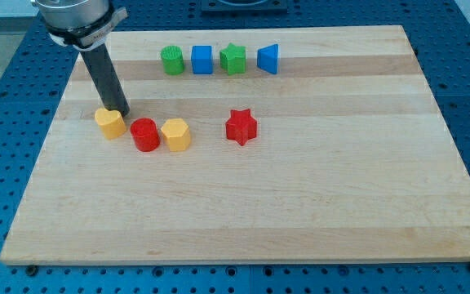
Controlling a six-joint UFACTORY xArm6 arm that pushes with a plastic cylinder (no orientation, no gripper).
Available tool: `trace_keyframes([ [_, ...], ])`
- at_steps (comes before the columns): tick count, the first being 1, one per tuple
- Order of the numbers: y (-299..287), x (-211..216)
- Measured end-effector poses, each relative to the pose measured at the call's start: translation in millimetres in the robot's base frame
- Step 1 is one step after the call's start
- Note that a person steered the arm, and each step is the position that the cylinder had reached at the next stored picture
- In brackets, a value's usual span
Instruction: Nudge the yellow heart right a bit
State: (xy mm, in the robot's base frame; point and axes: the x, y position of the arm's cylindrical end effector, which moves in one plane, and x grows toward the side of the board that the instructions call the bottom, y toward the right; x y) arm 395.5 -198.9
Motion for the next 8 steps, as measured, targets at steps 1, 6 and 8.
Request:
trace_keyframes([
  [1,0,5],
  [6,-41,-6],
  [8,-48,6],
])
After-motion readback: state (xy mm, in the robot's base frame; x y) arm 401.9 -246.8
